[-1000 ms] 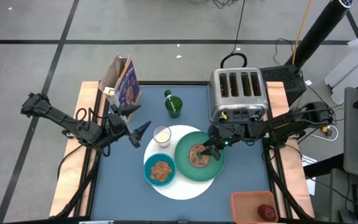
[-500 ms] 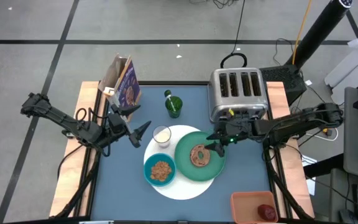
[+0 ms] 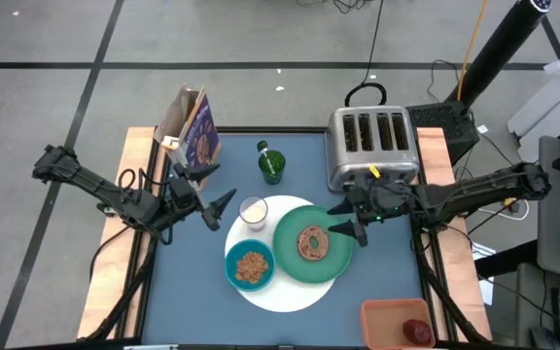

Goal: Arrange a breakfast setting
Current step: Put the apple above the green plate from the orange bin

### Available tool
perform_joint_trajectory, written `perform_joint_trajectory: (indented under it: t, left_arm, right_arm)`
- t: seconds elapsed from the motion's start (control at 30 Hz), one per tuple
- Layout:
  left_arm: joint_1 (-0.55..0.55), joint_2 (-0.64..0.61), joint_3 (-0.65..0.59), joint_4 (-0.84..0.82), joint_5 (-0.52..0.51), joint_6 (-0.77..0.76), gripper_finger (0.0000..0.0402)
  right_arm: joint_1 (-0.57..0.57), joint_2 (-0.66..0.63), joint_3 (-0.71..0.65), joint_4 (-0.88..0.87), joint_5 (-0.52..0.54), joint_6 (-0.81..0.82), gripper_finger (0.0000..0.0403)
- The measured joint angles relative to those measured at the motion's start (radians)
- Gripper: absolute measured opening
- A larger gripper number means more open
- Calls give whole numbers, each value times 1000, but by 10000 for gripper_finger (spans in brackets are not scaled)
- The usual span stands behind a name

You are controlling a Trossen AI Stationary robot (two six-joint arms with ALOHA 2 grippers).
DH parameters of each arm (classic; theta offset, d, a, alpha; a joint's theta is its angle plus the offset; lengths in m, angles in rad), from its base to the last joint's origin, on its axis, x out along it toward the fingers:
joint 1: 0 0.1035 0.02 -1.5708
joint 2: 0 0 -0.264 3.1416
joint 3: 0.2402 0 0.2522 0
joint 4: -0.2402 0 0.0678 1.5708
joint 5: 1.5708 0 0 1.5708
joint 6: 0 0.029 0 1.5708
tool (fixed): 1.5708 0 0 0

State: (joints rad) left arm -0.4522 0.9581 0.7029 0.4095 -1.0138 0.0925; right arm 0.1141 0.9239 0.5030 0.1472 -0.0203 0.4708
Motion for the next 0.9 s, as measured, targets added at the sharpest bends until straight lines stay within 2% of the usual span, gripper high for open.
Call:
perform_joint_trajectory:
  t: [0.23,0.43,0.5,0.67,0.9]
  left_arm:
    - [0,0,0,0,0,0,391]
    - [0,0,0,-1,0,0,391]
    - [0,0,0,-2,0,-2,391]
    - [0,0,0,-3,0,-19,391]
    - [0,0,0,-26,0,-20,391]
  right_arm:
    - [88,-12,82,-97,85,-76,275]
    - [169,32,265,-335,181,-138,275]
    - [191,49,327,-429,184,-134,275]
    - [258,110,460,-655,182,-9,275]
    - [390,219,626,-979,159,319,275]
